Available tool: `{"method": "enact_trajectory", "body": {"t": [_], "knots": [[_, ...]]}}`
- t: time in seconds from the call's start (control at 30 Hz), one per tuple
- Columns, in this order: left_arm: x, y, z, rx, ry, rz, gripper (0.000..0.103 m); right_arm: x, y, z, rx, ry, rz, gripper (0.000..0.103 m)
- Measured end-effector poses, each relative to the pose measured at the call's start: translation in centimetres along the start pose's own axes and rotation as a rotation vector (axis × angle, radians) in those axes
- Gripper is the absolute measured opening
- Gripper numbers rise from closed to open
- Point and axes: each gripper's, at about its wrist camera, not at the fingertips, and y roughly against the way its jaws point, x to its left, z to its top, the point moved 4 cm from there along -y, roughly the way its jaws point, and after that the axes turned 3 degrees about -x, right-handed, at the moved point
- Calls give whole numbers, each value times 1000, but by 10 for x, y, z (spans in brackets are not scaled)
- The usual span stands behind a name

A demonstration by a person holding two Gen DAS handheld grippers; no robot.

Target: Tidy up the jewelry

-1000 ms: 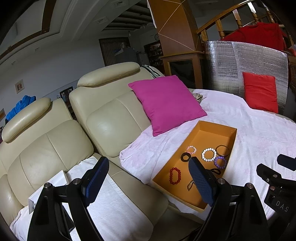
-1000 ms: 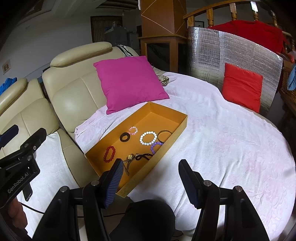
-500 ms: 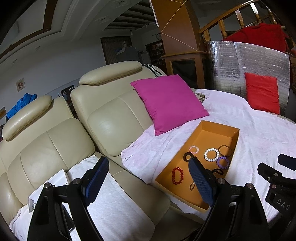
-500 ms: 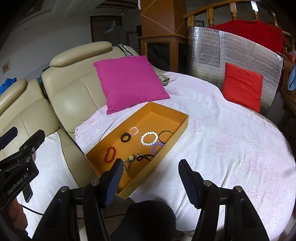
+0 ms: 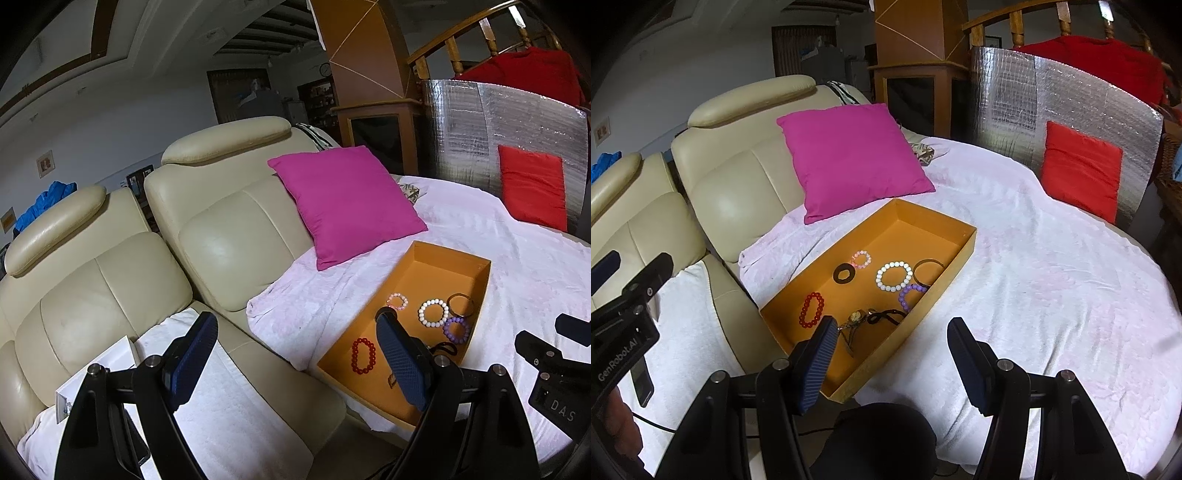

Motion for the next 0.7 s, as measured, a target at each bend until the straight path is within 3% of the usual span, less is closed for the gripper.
{"method": "enact_trajectory", "body": {"t": [0.7], "knots": [[-15, -38, 9, 38, -33, 47, 88, 1, -58, 16, 37, 5, 53, 66]]}}
